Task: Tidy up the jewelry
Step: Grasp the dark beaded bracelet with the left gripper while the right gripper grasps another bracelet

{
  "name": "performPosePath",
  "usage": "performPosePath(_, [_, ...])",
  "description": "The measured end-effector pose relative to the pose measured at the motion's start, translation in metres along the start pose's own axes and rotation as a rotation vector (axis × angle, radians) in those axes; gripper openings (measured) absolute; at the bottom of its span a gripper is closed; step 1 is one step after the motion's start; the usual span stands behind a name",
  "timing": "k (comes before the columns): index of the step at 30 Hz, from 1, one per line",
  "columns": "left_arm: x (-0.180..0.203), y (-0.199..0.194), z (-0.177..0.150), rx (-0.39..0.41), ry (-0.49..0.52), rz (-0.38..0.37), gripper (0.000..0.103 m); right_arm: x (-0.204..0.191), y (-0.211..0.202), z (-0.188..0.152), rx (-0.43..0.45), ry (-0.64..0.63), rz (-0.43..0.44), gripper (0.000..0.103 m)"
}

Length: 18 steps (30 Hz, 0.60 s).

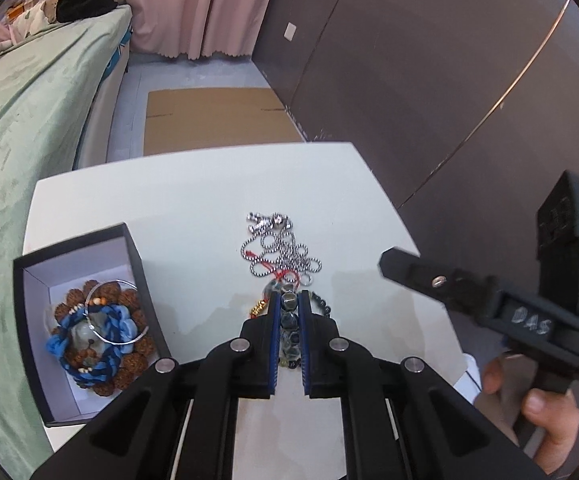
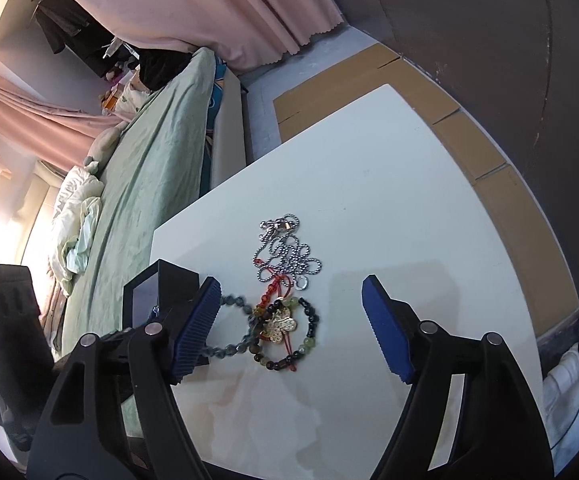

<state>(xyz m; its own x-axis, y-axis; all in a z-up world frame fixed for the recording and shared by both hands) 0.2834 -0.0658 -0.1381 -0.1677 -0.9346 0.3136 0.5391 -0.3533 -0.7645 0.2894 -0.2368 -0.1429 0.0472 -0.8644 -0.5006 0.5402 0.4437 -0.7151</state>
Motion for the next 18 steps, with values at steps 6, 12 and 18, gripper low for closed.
performPosePath(6, [-0.011, -0.025, 0.008, 0.051, -0.024, -0.022, 0.006, -0.012, 0.007, -0.004, -0.024, -0.043, 0.004, 0.072])
performPosePath(12, [-0.023, -0.053, 0.014, 0.114, -0.061, -0.042, 0.006, -0.014, 0.012, -0.008, -0.049, -0.055, 0.011, 0.067])
performPosePath(18, [-0.039, -0.069, 0.019, 0.148, -0.102, -0.046, 0.006, -0.018, 0.022, -0.012, -0.086, -0.062, 0.024, 0.061])
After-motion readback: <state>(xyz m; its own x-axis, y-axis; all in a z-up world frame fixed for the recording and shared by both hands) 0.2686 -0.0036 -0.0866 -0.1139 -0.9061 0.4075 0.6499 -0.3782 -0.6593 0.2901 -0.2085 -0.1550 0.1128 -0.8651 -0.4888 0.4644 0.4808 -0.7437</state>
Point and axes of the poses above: each gripper's, at about its wrist camera, not at the fingertips, and y roughly the way its jaws point, x to its right, z to its top, the point moved 2 cm from there along y, roughly the way its jaws point, and after that the axes turned 4 degrees about x, right-handed, at the moved point
